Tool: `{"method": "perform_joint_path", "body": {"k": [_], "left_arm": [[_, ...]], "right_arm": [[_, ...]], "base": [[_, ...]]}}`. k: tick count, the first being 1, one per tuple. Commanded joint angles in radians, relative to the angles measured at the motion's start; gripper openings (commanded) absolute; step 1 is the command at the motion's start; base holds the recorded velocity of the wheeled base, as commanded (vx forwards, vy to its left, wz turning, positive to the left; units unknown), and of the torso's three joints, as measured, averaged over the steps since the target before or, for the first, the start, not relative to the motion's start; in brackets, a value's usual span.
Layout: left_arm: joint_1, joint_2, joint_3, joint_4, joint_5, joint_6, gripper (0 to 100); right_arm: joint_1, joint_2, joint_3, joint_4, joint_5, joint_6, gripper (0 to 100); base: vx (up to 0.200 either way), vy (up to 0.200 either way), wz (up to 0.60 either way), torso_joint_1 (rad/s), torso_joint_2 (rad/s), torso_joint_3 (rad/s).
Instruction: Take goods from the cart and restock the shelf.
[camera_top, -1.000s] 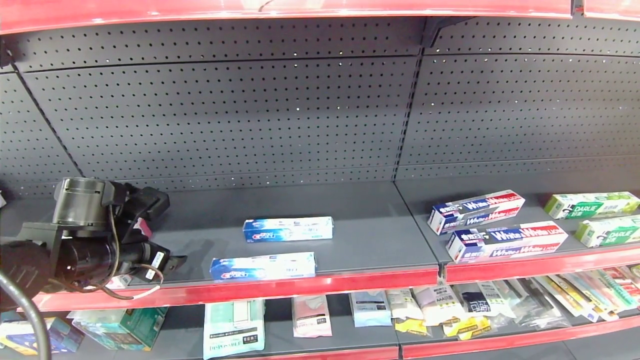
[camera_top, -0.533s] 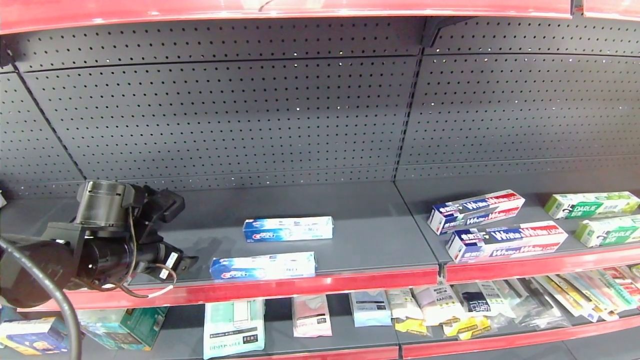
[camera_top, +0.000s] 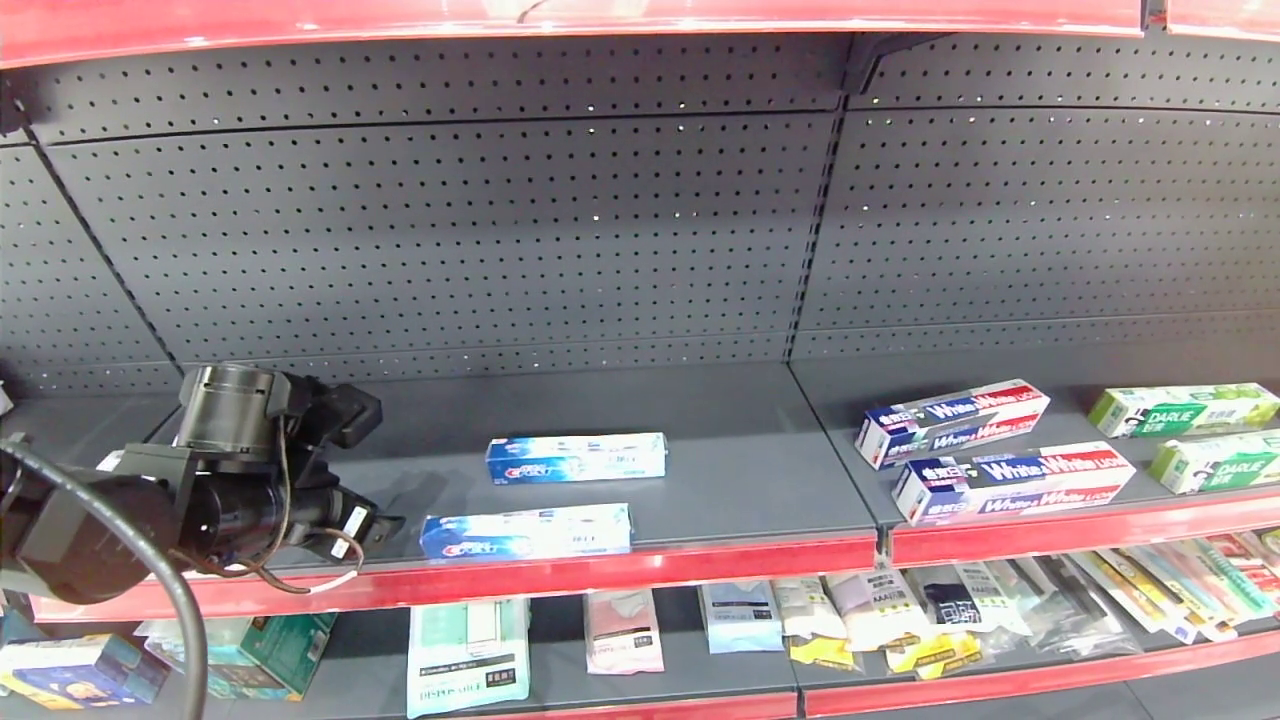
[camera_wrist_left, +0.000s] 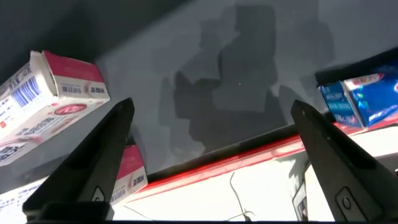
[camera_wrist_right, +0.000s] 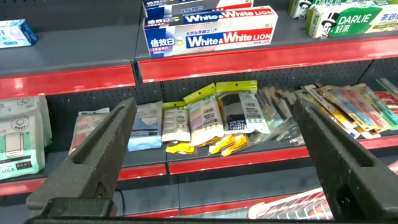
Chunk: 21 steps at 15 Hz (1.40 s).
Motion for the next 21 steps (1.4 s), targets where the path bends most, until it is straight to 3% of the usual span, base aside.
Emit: {"method": "perform_joint_path", "body": {"k": [1,21], "left_arm": [[0.000,0.013,-0.004,-0.001,0.000,0.000,100],[-0.077,0.068,-0.040,-0.032,0.000,-0.014,100]], "right_arm": [[-0.001,0.001,0.000,0.000,0.000,0.000,100],[0.001,0.003,0.000,0.000,0.000,0.000,100]], "base": [[0.000,0.000,0.00,0.000,0.00,0.000],[0.000,0.000,0.00,0.000,0.00,0.000]]}}
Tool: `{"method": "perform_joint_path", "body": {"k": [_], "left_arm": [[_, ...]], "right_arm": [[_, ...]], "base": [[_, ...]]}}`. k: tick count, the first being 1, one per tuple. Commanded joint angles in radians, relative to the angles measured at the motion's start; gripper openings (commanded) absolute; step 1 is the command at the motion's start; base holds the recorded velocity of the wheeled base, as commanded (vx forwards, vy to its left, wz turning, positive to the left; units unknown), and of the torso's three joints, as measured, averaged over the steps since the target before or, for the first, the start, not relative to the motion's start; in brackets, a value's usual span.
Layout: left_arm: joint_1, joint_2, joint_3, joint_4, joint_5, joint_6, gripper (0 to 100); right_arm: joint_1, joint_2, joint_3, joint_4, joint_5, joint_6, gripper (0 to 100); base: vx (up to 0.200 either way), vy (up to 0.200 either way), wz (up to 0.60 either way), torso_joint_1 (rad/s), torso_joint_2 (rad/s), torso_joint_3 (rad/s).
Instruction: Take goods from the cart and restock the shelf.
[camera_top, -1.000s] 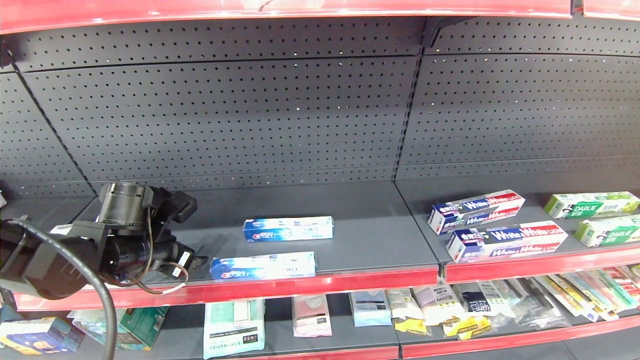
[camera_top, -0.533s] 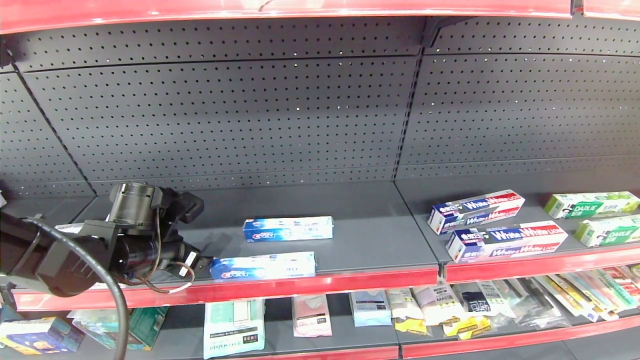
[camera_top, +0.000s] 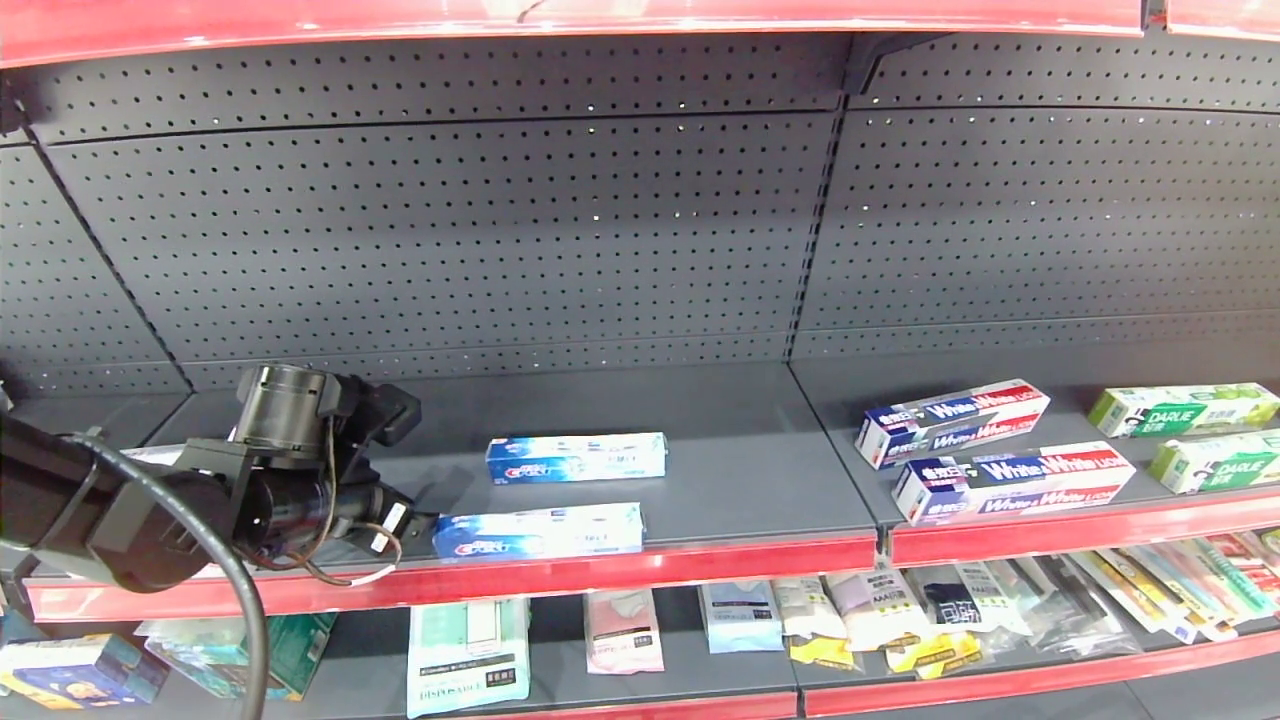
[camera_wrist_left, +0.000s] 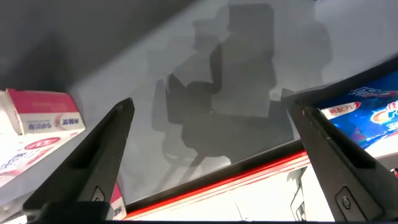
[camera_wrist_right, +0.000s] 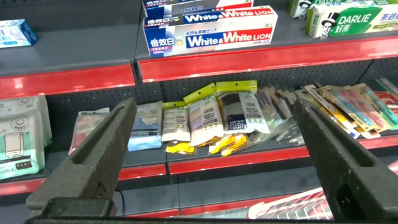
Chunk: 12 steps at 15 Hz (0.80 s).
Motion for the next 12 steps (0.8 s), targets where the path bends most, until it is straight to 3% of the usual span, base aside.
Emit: {"method": "perform_joint_path", "body": {"k": [1,12], "left_arm": [[-0.005,0.000,-0.002,-0.001,0.000,0.000,100],[-0.033,0.006,-0.007,0.001,0.000,-0.015,100]], "right_arm": [[0.001,0.001,0.000,0.000,0.001,0.000,100],[0.000,0.001,0.000,0.000,0.001,0.000,100]], "base": [[0.000,0.000,0.00,0.000,0.00,0.000],[0.000,0.000,0.00,0.000,0.00,0.000]]}}
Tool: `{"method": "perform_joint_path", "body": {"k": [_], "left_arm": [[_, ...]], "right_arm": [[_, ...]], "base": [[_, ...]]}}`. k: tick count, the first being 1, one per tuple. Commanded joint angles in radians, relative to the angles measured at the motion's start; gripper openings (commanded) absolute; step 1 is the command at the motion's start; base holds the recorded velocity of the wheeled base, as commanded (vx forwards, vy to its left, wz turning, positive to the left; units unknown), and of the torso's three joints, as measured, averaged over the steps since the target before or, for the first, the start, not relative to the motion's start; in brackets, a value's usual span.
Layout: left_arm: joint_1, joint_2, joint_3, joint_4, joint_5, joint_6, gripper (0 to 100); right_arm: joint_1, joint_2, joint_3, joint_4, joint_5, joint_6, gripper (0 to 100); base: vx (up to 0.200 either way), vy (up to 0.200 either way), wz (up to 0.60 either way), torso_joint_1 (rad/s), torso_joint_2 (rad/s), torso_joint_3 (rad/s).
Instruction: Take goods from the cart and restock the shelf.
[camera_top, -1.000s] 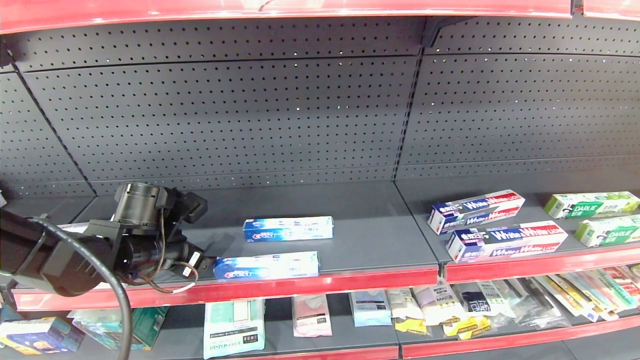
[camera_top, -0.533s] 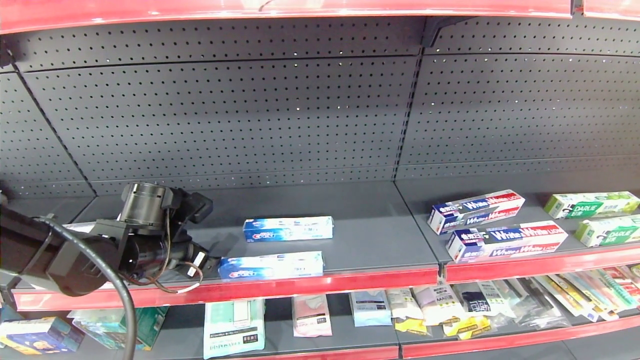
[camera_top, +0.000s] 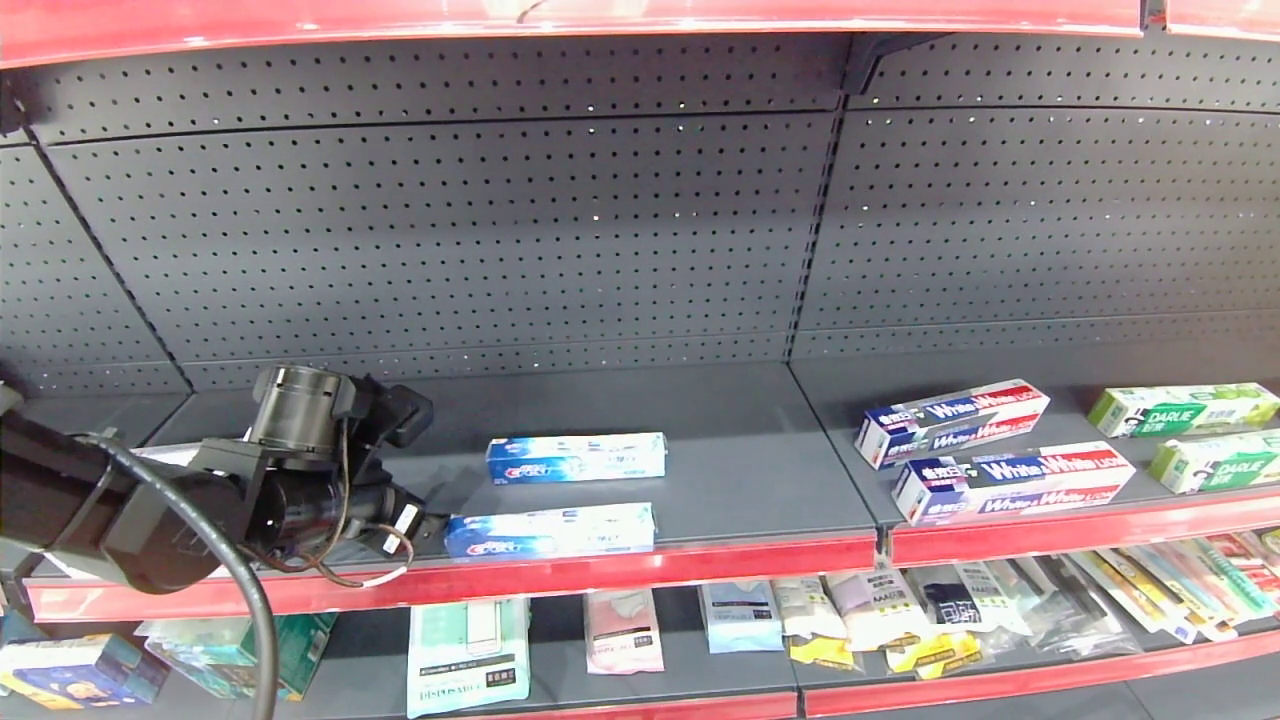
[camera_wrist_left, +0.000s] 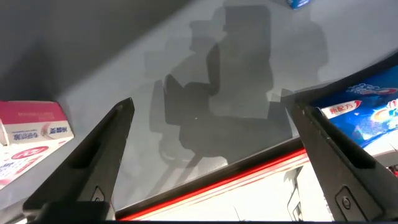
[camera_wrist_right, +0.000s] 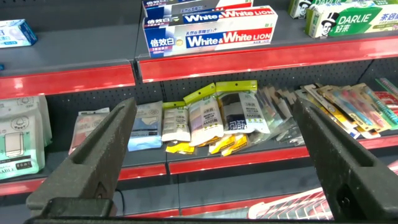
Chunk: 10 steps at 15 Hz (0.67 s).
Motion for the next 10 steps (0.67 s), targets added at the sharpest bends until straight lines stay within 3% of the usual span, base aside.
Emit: {"method": "perform_joint_path", "body": {"k": [1,10], "left_arm": [[-0.004,-0.001,0.000,0.000,0.000,0.000,100],[-0.013,-0.001,0.000,0.001,0.003,-0.014,100]], "right_arm": [[-0.001,0.001,0.000,0.000,0.001,0.000,100],[0.001,0.001,0.000,0.000,0.001,0.000,100]], "base": [[0.000,0.000,0.00,0.000,0.00,0.000],[0.000,0.000,0.00,0.000,0.00,0.000]]}}
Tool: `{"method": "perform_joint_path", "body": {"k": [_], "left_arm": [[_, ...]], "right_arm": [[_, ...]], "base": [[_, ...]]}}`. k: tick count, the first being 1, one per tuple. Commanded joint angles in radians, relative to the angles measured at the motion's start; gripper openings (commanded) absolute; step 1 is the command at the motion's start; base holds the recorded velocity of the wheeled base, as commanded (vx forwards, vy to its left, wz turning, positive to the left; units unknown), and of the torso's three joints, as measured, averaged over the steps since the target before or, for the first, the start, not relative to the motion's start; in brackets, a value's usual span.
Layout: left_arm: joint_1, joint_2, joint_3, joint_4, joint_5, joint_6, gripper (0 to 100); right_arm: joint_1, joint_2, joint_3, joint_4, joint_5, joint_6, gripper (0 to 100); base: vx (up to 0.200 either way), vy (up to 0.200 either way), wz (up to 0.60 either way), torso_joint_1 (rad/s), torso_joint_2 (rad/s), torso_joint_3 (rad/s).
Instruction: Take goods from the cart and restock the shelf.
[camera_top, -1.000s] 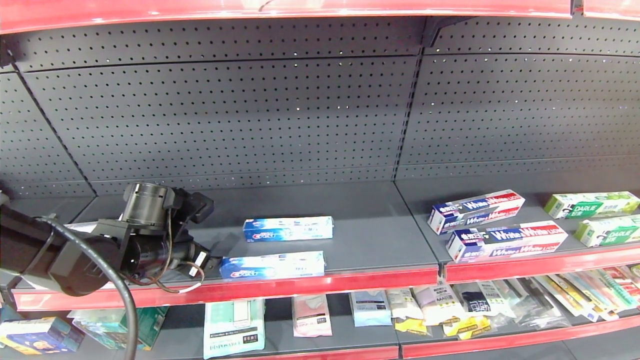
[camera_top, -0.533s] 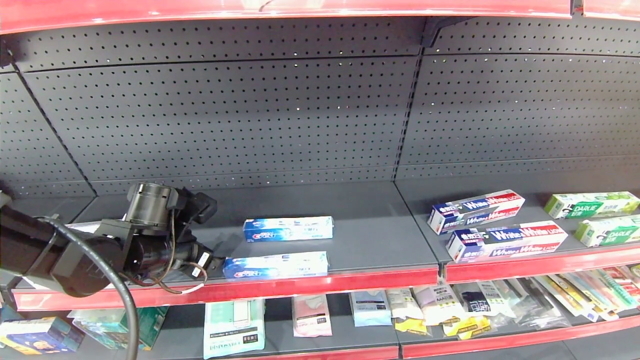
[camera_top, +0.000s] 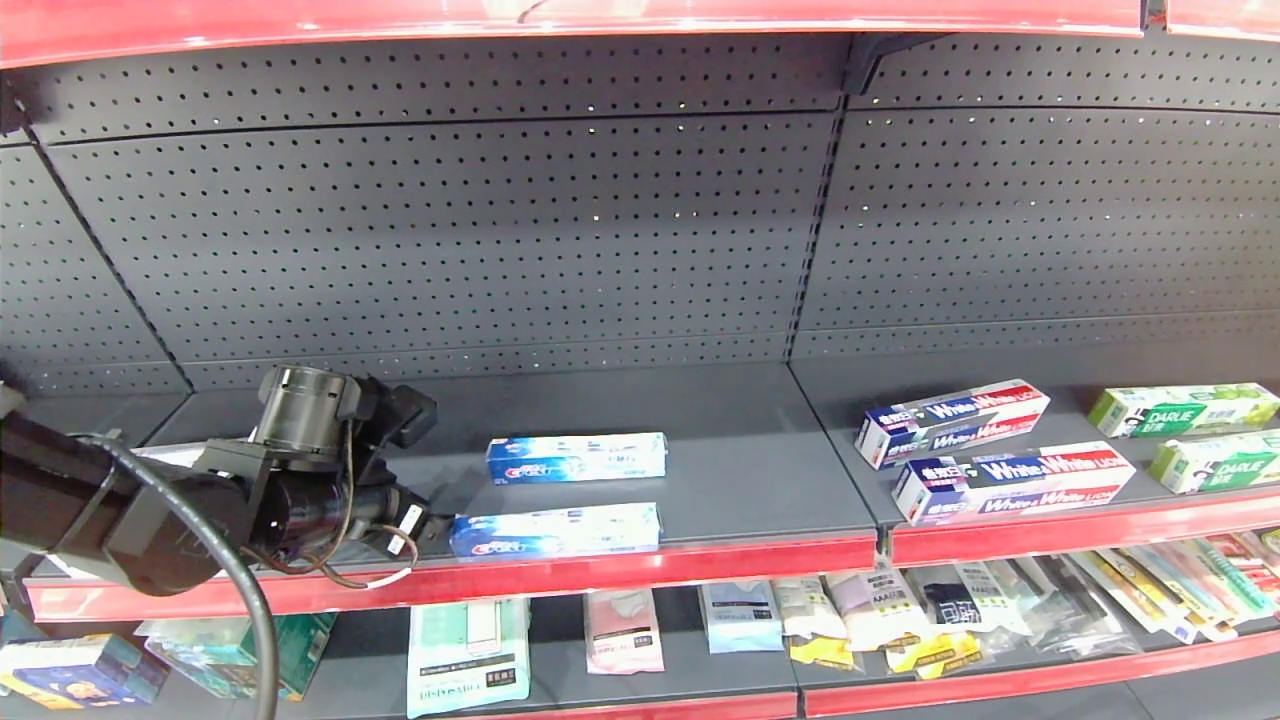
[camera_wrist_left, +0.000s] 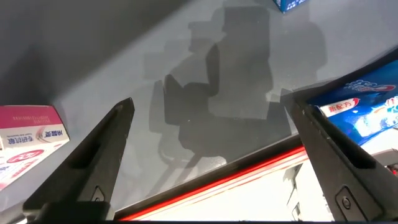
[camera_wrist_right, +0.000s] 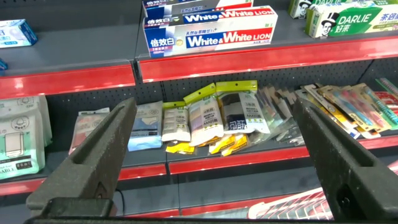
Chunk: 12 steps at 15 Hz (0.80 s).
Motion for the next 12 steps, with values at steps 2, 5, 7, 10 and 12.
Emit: {"method": "perform_joint_path", "body": {"k": [2,5,7,10,12], "left_arm": [[-0.005,-0.001,0.000,0.000,0.001,-0.001,100],[-0.014,-0.001,0.000,0.000,0.002,-0.001,100],[-0.015,-0.001,0.000,0.000,0.002,-0.001,100],[-0.012,-0.007,0.006,0.000,0.002,-0.002,100],[0.026,-0.026,0.006,0.000,0.002,-0.001,100]], "right_arm": [[-0.001,0.001,0.000,0.000,0.000,0.000,100],[-0.001,0.001,0.000,0.000,0.000,0.000,100],[-0.001,0.001,0.000,0.000,0.000,0.000,100],[0.001,0.001,0.000,0.000,0.000,0.000,100],[0.001,0.001,0.000,0.000,0.000,0.000,100]], "base": [[0.000,0.000,0.00,0.000,0.00,0.000],[0.000,0.000,0.00,0.000,0.00,0.000],[0.000,0.000,0.00,0.000,0.00,0.000],[0.000,0.000,0.00,0.000,0.00,0.000],[0.000,0.000,0.00,0.000,0.00,0.000]]}}
